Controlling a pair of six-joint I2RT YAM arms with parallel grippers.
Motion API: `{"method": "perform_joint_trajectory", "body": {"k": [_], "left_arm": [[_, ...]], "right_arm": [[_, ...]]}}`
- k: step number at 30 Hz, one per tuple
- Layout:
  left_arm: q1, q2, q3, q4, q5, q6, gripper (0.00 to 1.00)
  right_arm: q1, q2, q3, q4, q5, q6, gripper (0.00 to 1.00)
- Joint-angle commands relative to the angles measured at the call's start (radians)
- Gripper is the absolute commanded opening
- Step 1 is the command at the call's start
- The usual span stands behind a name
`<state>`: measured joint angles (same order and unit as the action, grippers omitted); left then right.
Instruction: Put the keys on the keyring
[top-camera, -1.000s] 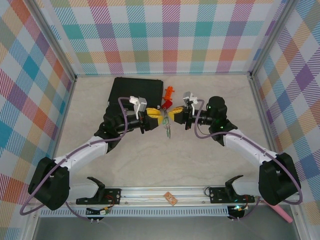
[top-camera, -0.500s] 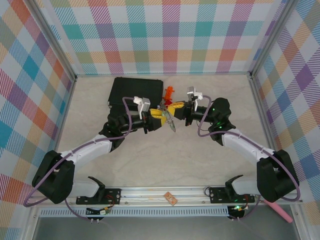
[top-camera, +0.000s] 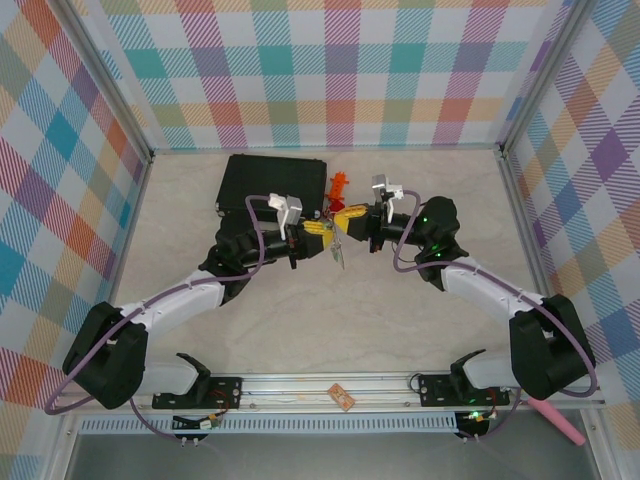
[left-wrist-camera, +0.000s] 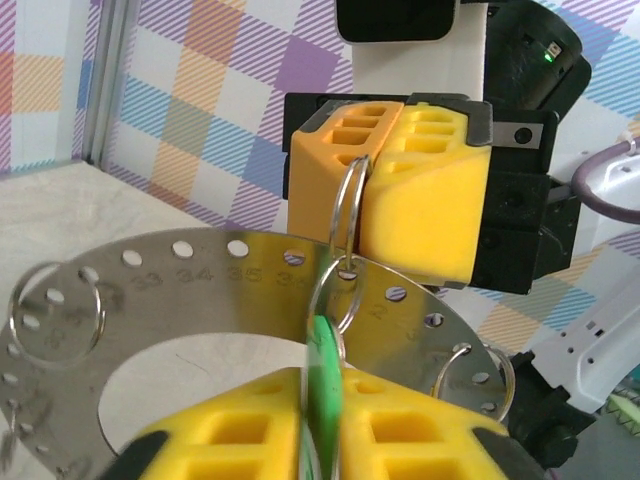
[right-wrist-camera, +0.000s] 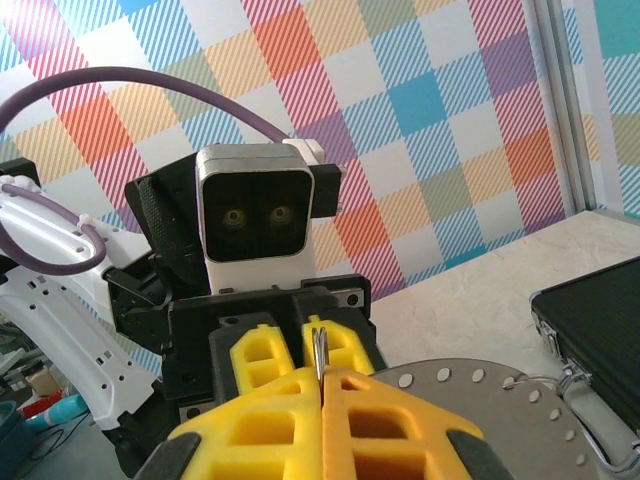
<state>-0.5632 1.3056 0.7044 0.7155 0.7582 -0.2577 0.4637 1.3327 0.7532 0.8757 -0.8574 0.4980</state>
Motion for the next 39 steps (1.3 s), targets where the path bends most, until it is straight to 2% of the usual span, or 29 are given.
{"method": "perform_joint_trajectory", "body": {"k": [1, 8, 11, 20, 30, 39], "left_arm": [[-0.009, -0.014, 0.027, 0.029, 0.014, 0.019, 0.09], [-0.009, 0.040, 0.081, -0.031, 0.099, 0.012, 0.00], [-0.016, 0.077, 0.107, -0.047, 0.149, -0.001, 0.00], [-0.041, 0.121, 0.140, -0.116, 0.197, 0.025, 0.00], [-0.046, 0.109, 0.142, -0.148, 0.182, 0.048, 0.00], [-0.010, 0.022, 0.108, -0.188, 0.125, 0.080, 0.00]], "right_arm": [[-0.003, -0.005, 0.001, 0.067, -0.020, 0.019, 0.00], [-0.004, -0.004, 0.000, 0.114, -0.031, 0.052, 0.00], [-0.003, 0.002, 0.001, 0.137, -0.032, 0.070, 0.00], [-0.003, 0.002, 0.009, 0.136, -0.030, 0.066, 0.00], [-0.003, -0.002, 0.003, 0.130, -0.025, 0.060, 0.00], [-0.004, -0.070, -0.019, 0.016, 0.007, -0.037, 0.00]]}}
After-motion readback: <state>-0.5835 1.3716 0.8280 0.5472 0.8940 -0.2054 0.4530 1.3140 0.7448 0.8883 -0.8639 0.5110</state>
